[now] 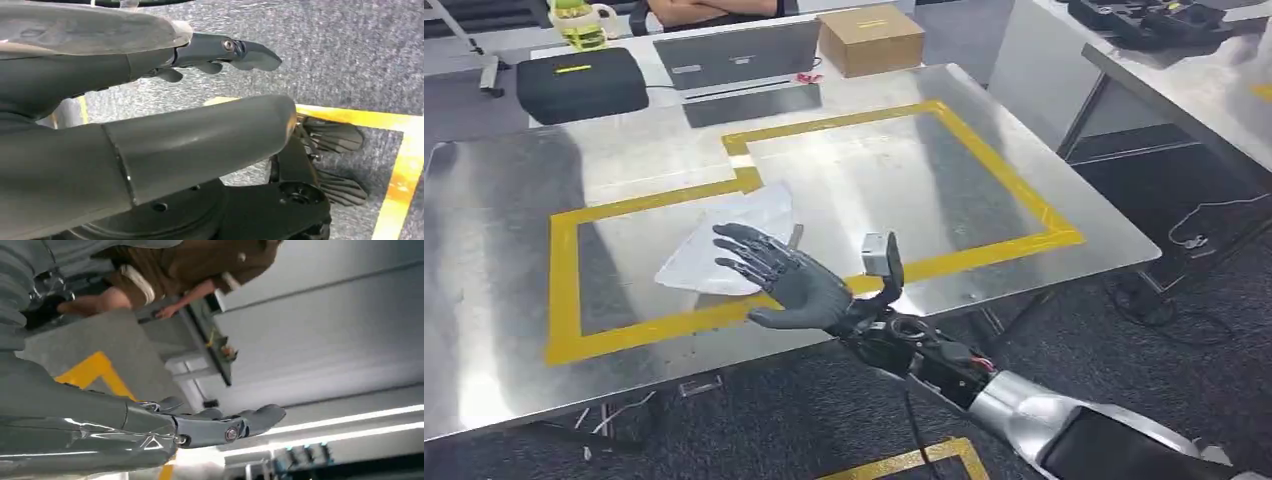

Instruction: Take the parts from the cabinet and place them on the table.

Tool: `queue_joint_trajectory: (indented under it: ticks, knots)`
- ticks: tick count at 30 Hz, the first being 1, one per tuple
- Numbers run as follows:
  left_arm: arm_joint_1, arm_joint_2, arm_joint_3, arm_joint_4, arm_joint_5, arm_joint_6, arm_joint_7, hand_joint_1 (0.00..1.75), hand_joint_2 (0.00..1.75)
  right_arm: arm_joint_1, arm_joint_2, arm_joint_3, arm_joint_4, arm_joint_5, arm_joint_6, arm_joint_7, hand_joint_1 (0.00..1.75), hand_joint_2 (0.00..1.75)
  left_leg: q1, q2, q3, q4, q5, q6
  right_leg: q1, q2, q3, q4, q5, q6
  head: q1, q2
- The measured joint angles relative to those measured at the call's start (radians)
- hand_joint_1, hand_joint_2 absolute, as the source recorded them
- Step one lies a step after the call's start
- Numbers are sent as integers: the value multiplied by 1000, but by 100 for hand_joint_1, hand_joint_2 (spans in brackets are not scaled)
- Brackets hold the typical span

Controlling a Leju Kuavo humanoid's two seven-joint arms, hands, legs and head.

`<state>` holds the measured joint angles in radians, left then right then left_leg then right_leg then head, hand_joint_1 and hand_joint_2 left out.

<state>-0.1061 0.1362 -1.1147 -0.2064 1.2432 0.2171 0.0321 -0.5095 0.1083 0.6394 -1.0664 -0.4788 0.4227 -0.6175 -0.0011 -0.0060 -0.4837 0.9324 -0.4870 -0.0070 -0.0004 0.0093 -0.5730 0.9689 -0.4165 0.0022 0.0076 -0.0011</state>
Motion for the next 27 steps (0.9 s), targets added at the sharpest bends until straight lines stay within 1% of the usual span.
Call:
queue_joint_trajectory:
  ticks: [2, 6, 7, 12, 17, 25, 26, 27]
  knots:
    - [0, 0, 0, 0, 3, 5, 7, 0, 0, 45, -9, 2, -84, -1, -2, 30, 0, 175, 0, 0, 0, 0, 0, 0, 0, 0, 0, 0, 0, 0, -2, 0]
    - [0, 0, 0, 0, 6, 6, 10, 0, 0, 124, -17, 12, -217, 17, -2, 37, 0, 175, 0, 0, 0, 0, -1, 0, 0, 0, 0, 0, -1, 0, -2, 0]
    - [0, 0, 0, 0, 7, 6, 10, 0, 0, 136, -19, 15, -241, 18, -2, 36, 0, 0, 0, 0, 0, 0, -1, 0, 0, 0, 0, 0, 0, 0, -2, 0]
    - [0, 0, 0, 0, 14, 13, 10, 0, 0, 195, -31, 26, -340, 34, -6, 39, 0, 0, 0, 0, 0, 0, -1, 0, 0, 0, 1, 0, 0, 0, -1, 0]
    - [0, 0, 2, 0, 19, 13, 10, 0, 0, 265, -54, 49, -429, 61, -9, 35, 0, 0, 0, 0, 0, 0, -1, 0, 0, 0, 1, 0, 0, 0, -2, 0]
    - [0, 0, 2, 0, 21, 13, 9, 0, 0, 298, -78, 72, -501, 67, -8, 31, 0, 0, 0, 0, 0, 0, -1, 0, 0, 0, 1, -1, 0, 0, -2, 0]
    - [0, 0, 2, 0, 21, 13, 9, 0, 0, 301, -80, 74, -507, 68, -8, 31, 0, 175, 0, 0, 0, 0, -1, 0, 0, 0, 1, -1, 0, 0, -1, 0]
    - [0, 0, 3, 0, 21, 13, 9, 0, 0, 303, -82, 76, -513, 68, -8, 31, 0, 175, 0, 0, 0, 0, -1, 0, 0, 0, 1, -1, 0, 0, -1, 0]
